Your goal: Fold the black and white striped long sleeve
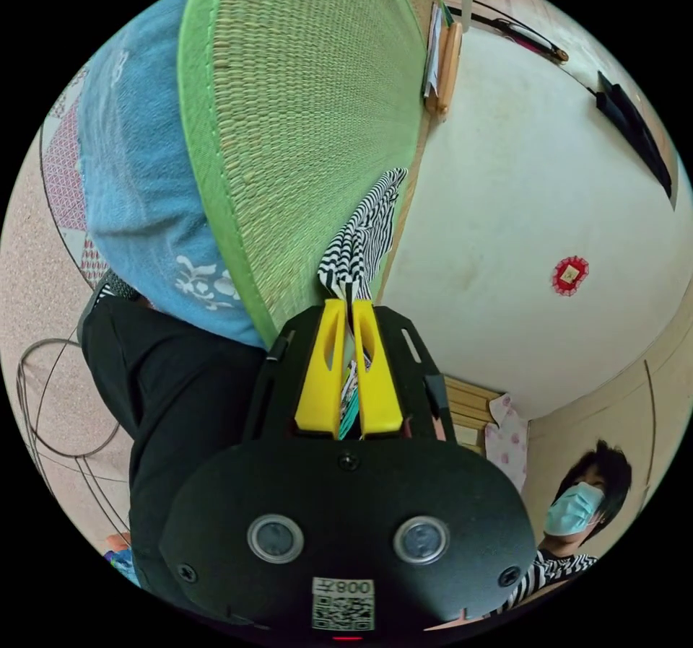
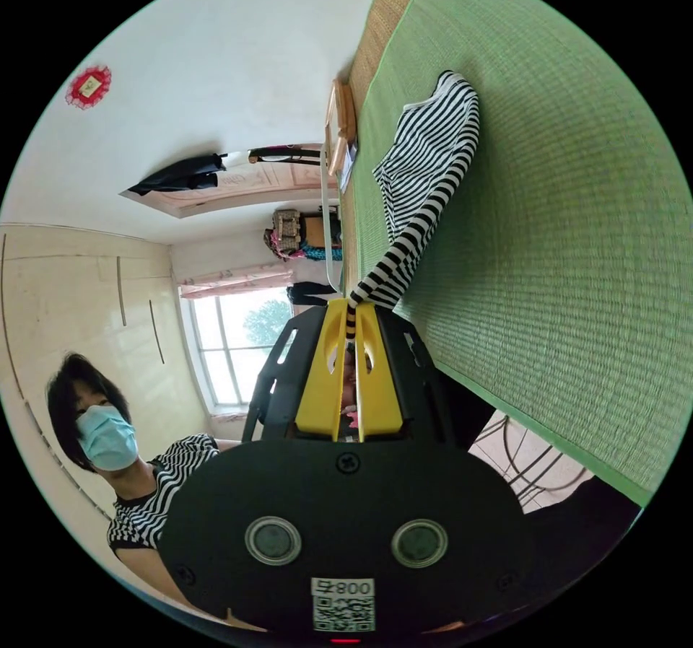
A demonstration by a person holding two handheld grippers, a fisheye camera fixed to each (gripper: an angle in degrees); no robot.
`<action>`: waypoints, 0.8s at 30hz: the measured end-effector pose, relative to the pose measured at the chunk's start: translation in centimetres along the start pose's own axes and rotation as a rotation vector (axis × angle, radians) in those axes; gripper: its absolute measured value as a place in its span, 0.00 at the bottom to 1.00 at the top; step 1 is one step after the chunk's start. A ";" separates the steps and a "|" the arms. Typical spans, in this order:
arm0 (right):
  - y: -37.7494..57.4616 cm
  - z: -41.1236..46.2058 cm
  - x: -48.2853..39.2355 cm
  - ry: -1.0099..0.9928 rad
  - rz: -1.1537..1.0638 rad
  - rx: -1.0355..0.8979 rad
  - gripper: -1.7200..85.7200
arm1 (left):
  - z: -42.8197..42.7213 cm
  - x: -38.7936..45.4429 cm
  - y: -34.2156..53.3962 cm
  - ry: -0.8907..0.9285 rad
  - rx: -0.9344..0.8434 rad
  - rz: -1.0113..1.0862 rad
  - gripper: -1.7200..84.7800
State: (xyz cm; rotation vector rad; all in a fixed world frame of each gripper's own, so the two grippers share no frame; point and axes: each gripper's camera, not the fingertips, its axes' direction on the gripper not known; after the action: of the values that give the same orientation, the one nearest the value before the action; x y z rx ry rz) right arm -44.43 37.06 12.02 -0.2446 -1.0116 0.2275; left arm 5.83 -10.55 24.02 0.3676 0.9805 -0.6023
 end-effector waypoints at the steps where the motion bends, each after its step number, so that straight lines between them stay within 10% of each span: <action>1: 0.3 -0.3 0.5 0.003 0.004 0.000 0.03 | -0.1 0.0 0.2 -0.003 -0.002 0.004 0.05; 24: 19.6 -15.9 19.1 -0.004 -0.057 0.094 0.03 | -4.3 5.9 18.0 0.002 -0.204 0.306 0.04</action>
State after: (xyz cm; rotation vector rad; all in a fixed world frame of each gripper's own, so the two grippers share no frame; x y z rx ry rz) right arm -22.50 59.83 13.37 -0.1294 -1.0082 0.2231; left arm 16.70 3.96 17.18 0.3280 0.9552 -0.2225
